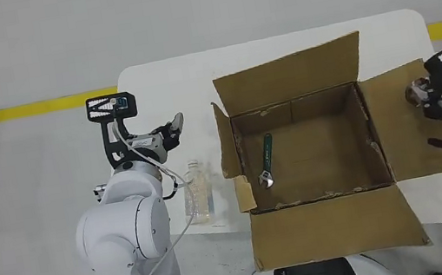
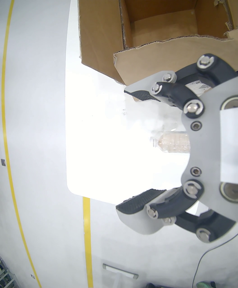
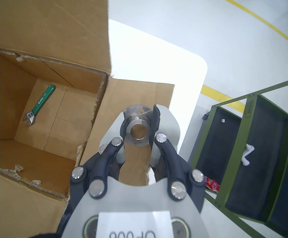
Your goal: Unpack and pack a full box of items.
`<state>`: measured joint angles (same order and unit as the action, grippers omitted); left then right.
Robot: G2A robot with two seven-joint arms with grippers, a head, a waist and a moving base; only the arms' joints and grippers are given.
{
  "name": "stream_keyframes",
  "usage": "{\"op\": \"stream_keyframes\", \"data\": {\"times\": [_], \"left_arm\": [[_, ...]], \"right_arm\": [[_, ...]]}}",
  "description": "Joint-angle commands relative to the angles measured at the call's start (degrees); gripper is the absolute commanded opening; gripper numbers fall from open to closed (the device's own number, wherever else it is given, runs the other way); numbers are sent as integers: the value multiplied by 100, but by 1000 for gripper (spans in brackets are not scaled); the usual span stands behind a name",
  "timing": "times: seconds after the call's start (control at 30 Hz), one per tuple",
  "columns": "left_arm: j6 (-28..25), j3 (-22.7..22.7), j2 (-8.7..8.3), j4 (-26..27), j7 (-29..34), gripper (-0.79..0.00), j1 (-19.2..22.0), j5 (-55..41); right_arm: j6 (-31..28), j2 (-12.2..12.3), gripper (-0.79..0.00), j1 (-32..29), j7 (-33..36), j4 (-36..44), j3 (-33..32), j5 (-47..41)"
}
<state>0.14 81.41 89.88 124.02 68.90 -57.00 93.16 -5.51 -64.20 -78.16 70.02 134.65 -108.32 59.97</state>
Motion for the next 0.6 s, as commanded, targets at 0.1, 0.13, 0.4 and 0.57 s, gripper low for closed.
{"op": "stream_keyframes", "data": {"times": [0.1, 0.13, 0.4, 0.57], "left_arm": [[0, 0, 0, 0, 0, 0, 0, 0], [0, 0, 0, 0, 0, 0, 0, 0], [0, 0, 0, 0, 0, 0, 0, 0], [0, 0, 0, 0, 0, 0, 0, 0]], "right_arm": [[-42, 11, -785, -338, -185, 0, -753, -323], [-71, 14, -785, -403, -208, 0, -901, -388], [-258, 7, -785, -1128, -259, 0, -1617, -846], [-149, -41, -785, -1747, -409, 0, -1370, -1002]]}}
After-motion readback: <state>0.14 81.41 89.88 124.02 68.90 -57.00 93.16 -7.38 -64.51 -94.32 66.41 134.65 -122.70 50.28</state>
